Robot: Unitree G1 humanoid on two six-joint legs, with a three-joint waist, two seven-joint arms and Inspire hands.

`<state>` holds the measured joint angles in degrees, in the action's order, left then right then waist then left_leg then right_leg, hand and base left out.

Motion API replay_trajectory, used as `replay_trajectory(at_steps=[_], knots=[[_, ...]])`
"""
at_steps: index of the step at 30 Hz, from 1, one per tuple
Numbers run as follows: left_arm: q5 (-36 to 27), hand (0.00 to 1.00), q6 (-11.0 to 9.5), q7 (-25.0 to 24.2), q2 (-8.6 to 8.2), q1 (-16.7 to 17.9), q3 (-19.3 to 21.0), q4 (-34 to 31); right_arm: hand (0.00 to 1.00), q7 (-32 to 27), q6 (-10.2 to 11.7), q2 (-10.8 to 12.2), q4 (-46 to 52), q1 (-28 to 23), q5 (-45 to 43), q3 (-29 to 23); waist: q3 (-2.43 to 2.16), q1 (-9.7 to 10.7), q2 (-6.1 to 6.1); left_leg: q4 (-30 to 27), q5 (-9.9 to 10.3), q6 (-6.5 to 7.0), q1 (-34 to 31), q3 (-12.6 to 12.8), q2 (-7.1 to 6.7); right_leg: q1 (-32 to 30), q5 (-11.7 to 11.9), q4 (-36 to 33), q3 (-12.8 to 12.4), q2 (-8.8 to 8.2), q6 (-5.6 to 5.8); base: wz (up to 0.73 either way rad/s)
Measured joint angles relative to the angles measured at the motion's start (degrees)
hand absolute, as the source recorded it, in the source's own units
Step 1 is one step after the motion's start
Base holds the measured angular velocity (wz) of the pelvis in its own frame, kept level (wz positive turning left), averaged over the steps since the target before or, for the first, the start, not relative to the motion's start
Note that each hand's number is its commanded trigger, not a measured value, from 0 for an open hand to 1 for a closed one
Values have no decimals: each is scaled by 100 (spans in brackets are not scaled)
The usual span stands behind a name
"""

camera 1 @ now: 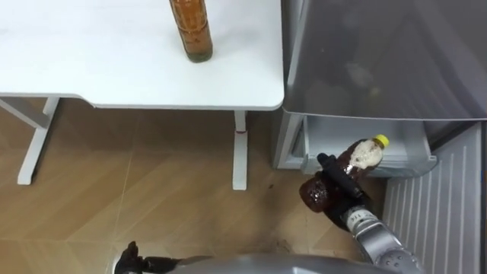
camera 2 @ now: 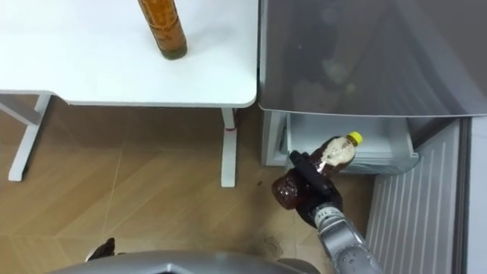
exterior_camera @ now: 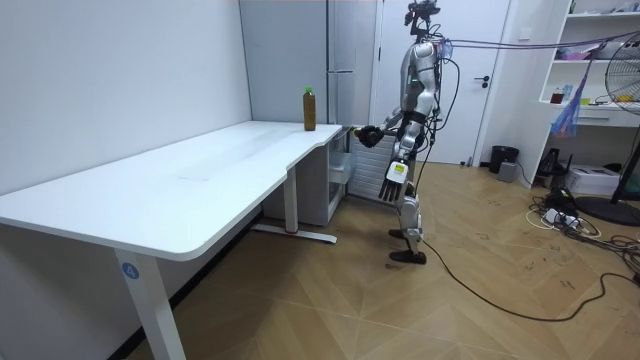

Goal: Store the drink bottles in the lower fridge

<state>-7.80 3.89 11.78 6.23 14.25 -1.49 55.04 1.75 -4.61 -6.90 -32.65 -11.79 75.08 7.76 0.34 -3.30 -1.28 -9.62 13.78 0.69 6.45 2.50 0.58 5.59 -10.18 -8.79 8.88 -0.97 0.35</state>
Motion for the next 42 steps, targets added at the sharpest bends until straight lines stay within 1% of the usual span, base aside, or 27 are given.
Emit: replay_trajectory(at_steps=[2,5,7,8,11,15,17,18,20,22,23,25,27,29,33,35,36,37,38,39,41,42], knots=[[2,0,-20,0,0,-23,-2,27,100,-22,66,-3,-87,29,405,0,1,-4,2,-3,0,0,0,9,0,0,0,-4,1,-2,1,0],[1,0,-28,-1,-1,-42,-16,56,100,-55,190,-3,-106,28,740,12,8,-29,-14,-13,0,0,-16,25,1,-22,0,-25,4,-4,0,0],[-2,0,-35,-1,0,-49,-50,61,100,-55,265,-5,-107,29,851,24,8,-29,-29,-14,0,0,-36,41,4,-70,0,-70,-2,-5,0,-3],[-2,0,-61,0,7,-51,-99,61,100,-55,335,-6,-114,28,931,58,16,-27,-42,-17,0,1,-48,55,7,-87,0,-90,-2,-6,0,-3],[2,0,-141,3,21,-75,-180,66,100,-54,460,-4,-114,30,1086,162,8,-25,-59,-49,0,1,-133,62,5,-170,1,-110,0,-8,0,0],[85,0,-180,-22,19,-71,-277,90,100,-54,505,1,-114,48,1298,172,-4,-63,-110,-79,-1,1,-204,44,4,-250,2,-139,-24,-8,-3,-2],[115,0,-198,-98,28,-123,-338,131,100,-57,637,-6,-115,98,1456,222,4,-76,-142,-117,-1,2,-275,28,3,-324,2,-178,-25,-13,-3,0],[115,0,-199,-119,30,-146,-380,128,100,-64,647,-6,-115,137,1536,221,5,-58,-144,-129,-1,2,-316,22,0,-368,2,-188,-22,-17,-3,4],[138,0,-192,-142,65,-226,-463,128,100,-82,663,-19,-211,366,1723,220,18,-12,-160,-193,-19,23,-495,-19,-20,-526,10,-212,18,-43,-10,7],[190,0,-184,-156,88,-294,-544,130,100,-88,660,-24,-473,614,1724,210,19,-14,-163,-203,-39,32,-605,-31,-31,-636,14,-266,18,-56,-9,2],[281,0,-169,-209,96,-348,-543,133,100,-93,656,-23,-685,814,1712,197,32,-14,-182,-214,-42,37,-640,-31,-35,-688,14,-296,19,-64,-9,0],[415,0,-169,-256,94,-405,-548,145,100,-96,649,-25,-884,1057,1709,145,37,-21,-211,-219,-62,49,-754,-27,-47,-817,27,-311,16,-79,-8,0],[480,0,-147,-313,104,-562,-557,263,100,-96,642,-30,-1034,1350,1738,66,55,-7,-222,-214,-111,56,-907,-24,-60,-1004,44,-364,26,-103,-11,0],[580,0,-133,-398,115,-694,-577,279,100,-92,637,-44,-1299,1700,1866,-142,63,-16,-220,-206,-176,63,-1075,-35,-84,-1178,48,-411,97,-142,-16,10],[621,0,-125,-480,119,-877,-665,366,100,-93,625,-59,-1687,2155,1937,-552,65,-18,-224,-165,-249,76,-1265,-89,-122,-1383,48,-464,182,-193,-15,10],[605,0,-130,-612,172,-1023,-677,578,100,-85,603,-77,-2162,2562,2051,-812,69,-34,-221,-167,-264,78,-1394,-94,-128,-1520,49,-490,185,-202,-15,2],[597,0,-131,-634,187,-1035,-688,593,100,-85,614,-83,-2216,2635,2090,-874,69,-25,-222,-170,-265,78,-1437,-93,-129,-1566,51,-493,185,-205,-15,0],[604,0,-131,-647,234,-1052,-789,595,100,-69,632,-122,-2357,2781,2127,-910,69,-26,-222,-171,-274,82,-1518,-92,-129,-1652,62,-499,187,-208,-17,0],[610,0,-135,-651,257,-1080,-822,596,100,-69,602,-204,-2562,2949,2127,-928,75,-28,-214,-169,-294,85,-1607,-91,-132,-1739,71,-508,191,-217,-18,0],[609,0,-139,-651,257,-1100,-818,609,100,-69,571,-241,-2672,3042,2126,-984,76,-28,-213,-164,-306,88,-1660,-88,-134,-1793,74,-513,200,-225,-18,5],[613,0,-131,-681,256,-1221,-811,722,100,-75,542,-349,-2993,3368,2134,-1391,78,-39,-215,-154,-355,99,-1858,-81,-133,-2016,82,-545,207,-257,-14,2],[612,0,-129,-699,257,-1236,-789,748,100,-75,537,-392,-3034,3418,2132,-1456,80,-58,-215,-151,-361,101,-1889,-83,-133,-2073,82,-583,198,-264,-14,-9]])
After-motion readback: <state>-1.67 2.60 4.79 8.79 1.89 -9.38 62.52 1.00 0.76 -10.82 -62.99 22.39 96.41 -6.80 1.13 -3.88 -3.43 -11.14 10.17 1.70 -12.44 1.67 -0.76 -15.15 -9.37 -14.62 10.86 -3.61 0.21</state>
